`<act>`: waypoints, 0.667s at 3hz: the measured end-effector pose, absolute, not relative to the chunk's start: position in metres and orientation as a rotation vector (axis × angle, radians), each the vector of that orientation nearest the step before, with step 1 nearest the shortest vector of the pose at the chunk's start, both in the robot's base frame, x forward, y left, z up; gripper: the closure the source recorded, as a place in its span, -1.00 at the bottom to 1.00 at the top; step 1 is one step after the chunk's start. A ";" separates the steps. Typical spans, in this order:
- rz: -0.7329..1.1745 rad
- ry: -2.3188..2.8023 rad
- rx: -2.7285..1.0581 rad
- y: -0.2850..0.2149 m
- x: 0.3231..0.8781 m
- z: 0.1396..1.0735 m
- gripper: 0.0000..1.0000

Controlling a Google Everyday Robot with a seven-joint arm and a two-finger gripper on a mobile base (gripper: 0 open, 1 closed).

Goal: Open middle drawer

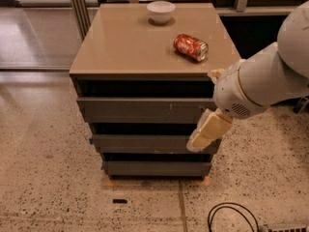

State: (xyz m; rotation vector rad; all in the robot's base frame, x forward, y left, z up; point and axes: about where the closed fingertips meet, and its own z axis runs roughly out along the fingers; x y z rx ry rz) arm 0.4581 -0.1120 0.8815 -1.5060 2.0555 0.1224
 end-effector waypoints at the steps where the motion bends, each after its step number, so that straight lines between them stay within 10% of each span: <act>1: 0.122 2.056 -1.506 -0.112 0.458 0.881 -1.00; 2: 0.146 2.082 -1.513 -0.108 0.450 0.854 -1.00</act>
Offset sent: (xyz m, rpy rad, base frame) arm -0.0208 0.0086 -0.0736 -0.0012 0.0900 -0.0069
